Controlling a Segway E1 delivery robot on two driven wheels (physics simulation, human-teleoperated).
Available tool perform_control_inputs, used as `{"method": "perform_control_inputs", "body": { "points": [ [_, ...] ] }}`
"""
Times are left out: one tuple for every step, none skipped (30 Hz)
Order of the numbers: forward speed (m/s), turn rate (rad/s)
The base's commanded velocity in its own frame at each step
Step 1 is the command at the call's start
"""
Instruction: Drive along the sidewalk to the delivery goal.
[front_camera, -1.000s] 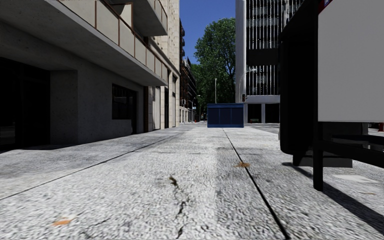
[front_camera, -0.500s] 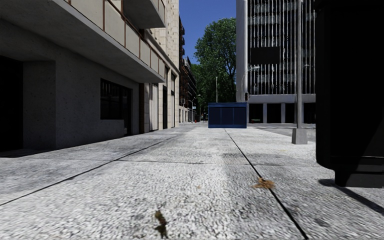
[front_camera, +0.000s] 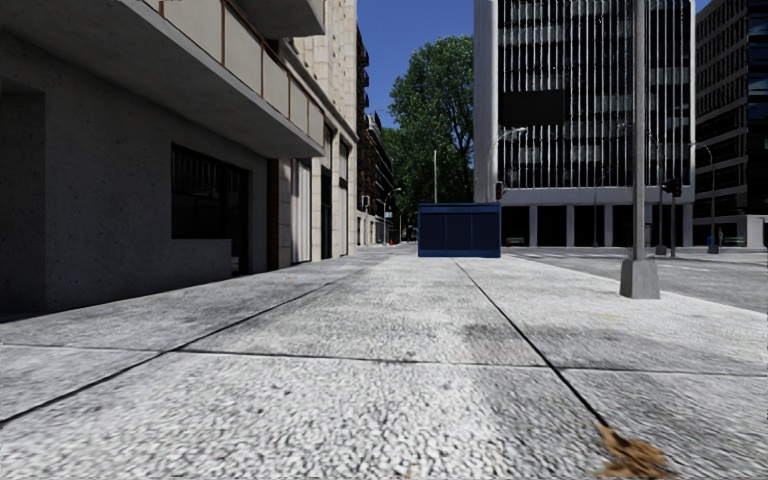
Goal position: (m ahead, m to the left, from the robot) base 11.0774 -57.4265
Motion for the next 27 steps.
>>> {"method": "perform_control_inputs", "body": {
  "points": [
    [2.00,0.00],
    [2.00,0.00],
    [2.00,0.00],
    [2.00,0.00],
    [2.00,0.00],
    [2.00,0.00],
    [2.00,0.00],
    [2.00,0.00],
    [2.00,0.00],
    [2.00,0.00],
    [2.00,0.00],
    [2.00,0.00],
    [2.00,0.00],
    [2.00,0.00],
    [2.00,0.00],
    [2.00,0.00],
    [2.00,0.00],
    [2.00,0.00],
    [2.00,0.00],
    [2.00,0.00],
    [2.00,0.00],
    [2.00,0.00],
    [2.00,0.00],
    [2.00,0.00],
    [2.00,0.00],
    [2.00,0.00],
    [2.00,0.00]
  ]
}}
